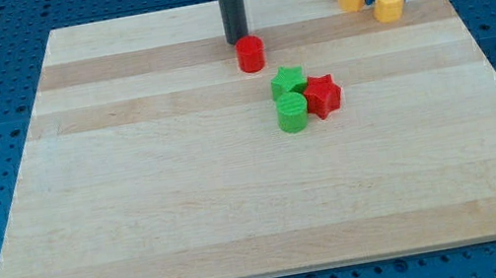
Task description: Place the red circle above the red star
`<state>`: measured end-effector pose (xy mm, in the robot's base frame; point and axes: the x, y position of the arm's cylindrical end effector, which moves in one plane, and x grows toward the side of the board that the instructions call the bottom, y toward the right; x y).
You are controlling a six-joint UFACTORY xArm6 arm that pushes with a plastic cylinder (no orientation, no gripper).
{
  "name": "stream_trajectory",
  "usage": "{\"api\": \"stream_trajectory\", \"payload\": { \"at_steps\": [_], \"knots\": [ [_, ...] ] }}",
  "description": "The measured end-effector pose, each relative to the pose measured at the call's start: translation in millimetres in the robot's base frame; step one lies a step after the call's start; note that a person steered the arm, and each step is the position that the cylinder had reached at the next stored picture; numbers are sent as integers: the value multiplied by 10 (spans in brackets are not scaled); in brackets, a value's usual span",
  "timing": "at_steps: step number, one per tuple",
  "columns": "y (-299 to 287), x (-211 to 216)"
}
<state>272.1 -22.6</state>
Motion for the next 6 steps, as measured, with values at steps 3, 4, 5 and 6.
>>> {"api": "stream_trajectory", "payload": {
  "at_steps": [3, 4, 5, 6],
  "knots": [
    [-323, 304],
    [197, 573],
    [600, 813],
    [652, 670]
  ]
}}
